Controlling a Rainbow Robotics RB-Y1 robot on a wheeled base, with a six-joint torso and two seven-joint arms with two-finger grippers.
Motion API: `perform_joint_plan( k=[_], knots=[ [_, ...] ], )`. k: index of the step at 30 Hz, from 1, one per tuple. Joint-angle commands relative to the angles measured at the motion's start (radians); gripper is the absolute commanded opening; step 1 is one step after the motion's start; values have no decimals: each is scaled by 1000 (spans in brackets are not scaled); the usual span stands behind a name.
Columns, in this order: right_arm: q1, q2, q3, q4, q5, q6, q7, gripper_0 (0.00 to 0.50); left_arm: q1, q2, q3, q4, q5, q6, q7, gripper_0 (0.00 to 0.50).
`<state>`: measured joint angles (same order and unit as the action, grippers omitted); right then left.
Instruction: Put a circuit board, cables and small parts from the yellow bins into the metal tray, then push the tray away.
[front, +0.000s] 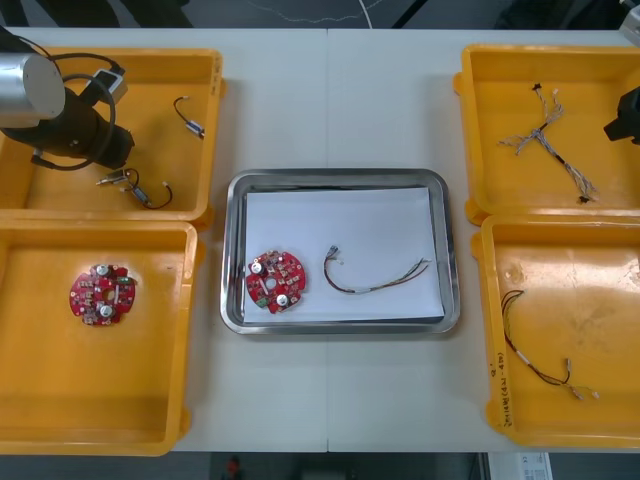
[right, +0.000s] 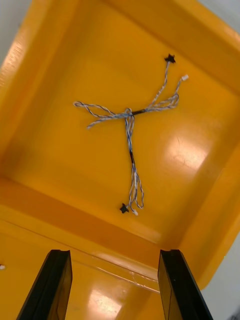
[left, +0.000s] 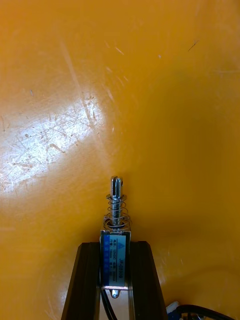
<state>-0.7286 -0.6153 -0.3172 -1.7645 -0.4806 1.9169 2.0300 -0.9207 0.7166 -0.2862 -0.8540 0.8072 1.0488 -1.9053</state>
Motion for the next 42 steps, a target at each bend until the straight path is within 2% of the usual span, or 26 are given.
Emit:
perform_joint_plan(
  k=[1,10,14,25,29,33,36,42],
  knots=[
    [-31,-70,-26,39,20,3,35,500,-43,21,-7,-45,7,-1,-40,0],
    [-106,-83,-28,260,22,3,56,500,-56,58,-1,-178,9,143,-9,0],
    [-134,-83,-16,341,16,-1,75,500,-66,63,19,-238,10,249,5,0],
    [-143,-63,20,454,-9,-194,131,500,-66,63,28,-442,10,445,61,0],
    [-164,-55,21,550,-23,-277,156,500,-66,58,28,-525,10,528,87,0],
    [-203,-55,20,674,-62,-354,176,500,-66,41,24,-609,21,600,166,0],
    [-227,-55,20,744,-62,-401,191,500,-66,17,7,-662,20,643,222,0],
    [-239,-55,27,826,-72,-490,217,500,-67,-20,-65,-755,4,677,361,1]
  ],
)
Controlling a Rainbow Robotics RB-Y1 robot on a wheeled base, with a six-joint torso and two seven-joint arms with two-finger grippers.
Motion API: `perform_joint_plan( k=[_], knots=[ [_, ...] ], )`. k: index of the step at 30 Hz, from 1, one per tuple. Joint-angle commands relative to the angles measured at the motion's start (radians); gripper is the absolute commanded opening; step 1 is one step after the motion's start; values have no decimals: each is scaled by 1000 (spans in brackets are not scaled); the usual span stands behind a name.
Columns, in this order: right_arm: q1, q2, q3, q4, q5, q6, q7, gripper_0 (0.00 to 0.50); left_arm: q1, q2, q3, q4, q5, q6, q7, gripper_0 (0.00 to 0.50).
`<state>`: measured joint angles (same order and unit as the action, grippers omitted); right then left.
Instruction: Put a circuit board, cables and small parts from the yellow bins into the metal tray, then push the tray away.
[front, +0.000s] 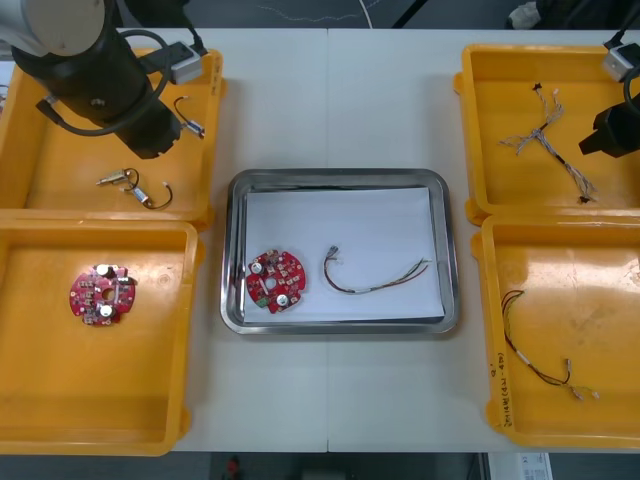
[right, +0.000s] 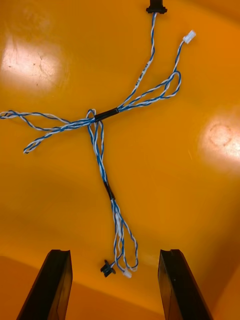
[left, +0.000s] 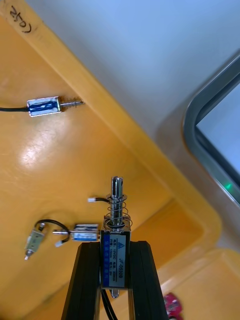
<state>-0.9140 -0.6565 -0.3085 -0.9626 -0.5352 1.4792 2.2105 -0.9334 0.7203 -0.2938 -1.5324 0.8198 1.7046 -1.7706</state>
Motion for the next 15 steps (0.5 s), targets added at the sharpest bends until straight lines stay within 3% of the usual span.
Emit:
perform_joint_plan(
  k=[1,5,15],
  knots=[
    [-54,-14,22,42,-26,-74,41,500,-56,-30,-71,-91,-7,21,255,2],
    [-54,-14,25,122,-69,-160,58,500,-61,-67,-120,-124,-4,23,358,1],
    [-54,-3,42,214,-74,-278,95,500,-88,-157,-214,-134,-14,12,534,2]
  ],
)
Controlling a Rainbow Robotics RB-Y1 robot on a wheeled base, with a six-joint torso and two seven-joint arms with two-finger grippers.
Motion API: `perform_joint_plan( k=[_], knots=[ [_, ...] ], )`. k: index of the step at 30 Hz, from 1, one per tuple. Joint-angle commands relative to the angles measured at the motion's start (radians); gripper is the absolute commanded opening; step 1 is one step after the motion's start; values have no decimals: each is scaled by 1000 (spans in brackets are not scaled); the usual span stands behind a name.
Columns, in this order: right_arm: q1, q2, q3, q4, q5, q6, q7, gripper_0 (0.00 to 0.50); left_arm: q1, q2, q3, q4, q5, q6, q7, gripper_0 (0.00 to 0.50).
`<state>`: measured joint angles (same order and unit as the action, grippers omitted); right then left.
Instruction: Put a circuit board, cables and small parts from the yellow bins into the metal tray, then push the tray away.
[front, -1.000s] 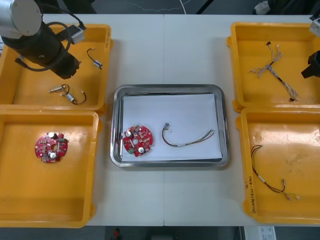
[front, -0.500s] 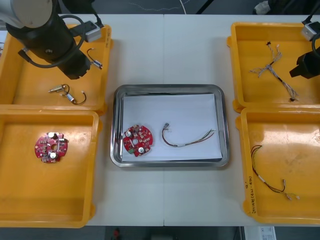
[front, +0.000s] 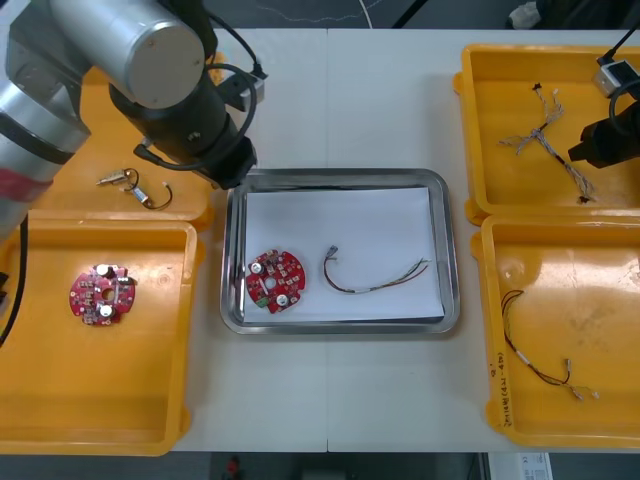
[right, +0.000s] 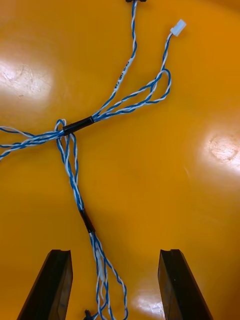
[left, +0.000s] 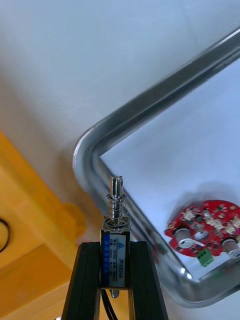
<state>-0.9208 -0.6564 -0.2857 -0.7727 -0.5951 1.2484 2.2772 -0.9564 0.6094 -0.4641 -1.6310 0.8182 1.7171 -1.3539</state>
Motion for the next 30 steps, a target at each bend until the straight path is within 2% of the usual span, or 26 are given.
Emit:
perform_joint_plan(
  k=[1,7,19,24,30],
  knots=[
    [-47,-2,19,38,-17,-61,31,500,-67,-54,-51,-33,-14,-8,133,1],
    [-43,17,19,53,-11,-89,33,500,-65,-65,-110,-27,-39,-44,154,0],
    [0,31,20,52,-38,-110,39,500,-65,-68,-200,140,7,-143,128,2],
    [28,31,19,52,-68,-132,39,500,-65,-68,-234,174,-1,-188,125,2],
    [51,31,19,52,-69,-142,44,500,-64,-68,-257,178,-2,-208,130,6]
  ],
)
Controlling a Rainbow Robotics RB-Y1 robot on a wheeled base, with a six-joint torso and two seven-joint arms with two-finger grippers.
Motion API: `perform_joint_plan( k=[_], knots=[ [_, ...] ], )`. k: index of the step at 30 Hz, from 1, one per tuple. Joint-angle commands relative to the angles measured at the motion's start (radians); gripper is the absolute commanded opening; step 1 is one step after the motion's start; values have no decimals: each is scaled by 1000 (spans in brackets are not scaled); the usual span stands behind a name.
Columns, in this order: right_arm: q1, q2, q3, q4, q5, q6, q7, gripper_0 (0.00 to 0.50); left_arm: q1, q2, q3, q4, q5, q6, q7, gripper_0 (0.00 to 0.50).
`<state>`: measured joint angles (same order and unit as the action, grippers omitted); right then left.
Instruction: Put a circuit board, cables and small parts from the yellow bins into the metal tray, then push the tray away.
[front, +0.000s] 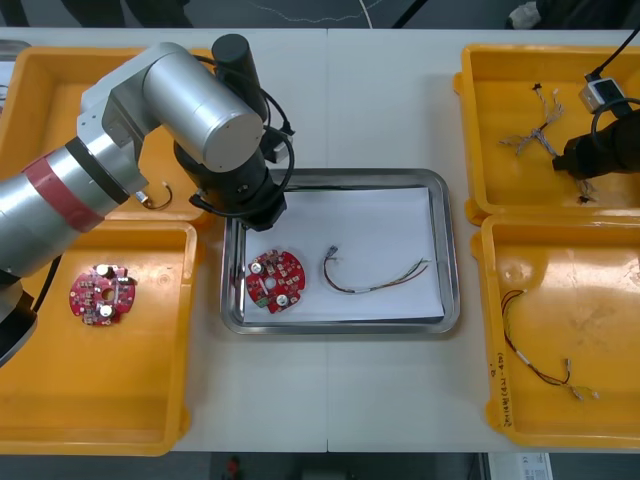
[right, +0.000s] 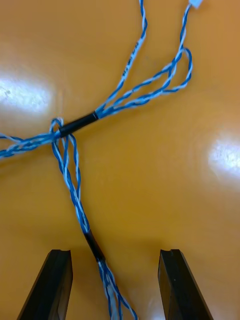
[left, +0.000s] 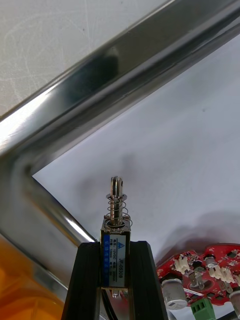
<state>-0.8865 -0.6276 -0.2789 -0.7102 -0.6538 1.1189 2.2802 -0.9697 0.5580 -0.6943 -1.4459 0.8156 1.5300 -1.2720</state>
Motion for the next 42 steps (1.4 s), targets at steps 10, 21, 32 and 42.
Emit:
perform_joint_plan(
  k=[10,21,32,42],
  knots=[
    [31,2,12,-11,-17,-14,41,284,-50,-17,-42,-5,19,-24,66,500],
    [35,3,12,-11,-17,-14,39,0,-52,-17,-24,-48,30,-10,98,500],
    [32,-3,-3,-199,126,148,15,0,-52,-6,119,-148,13,111,106,500],
    [32,-6,-74,-380,166,361,-15,0,-52,48,269,-163,17,186,3,500]
  ],
)
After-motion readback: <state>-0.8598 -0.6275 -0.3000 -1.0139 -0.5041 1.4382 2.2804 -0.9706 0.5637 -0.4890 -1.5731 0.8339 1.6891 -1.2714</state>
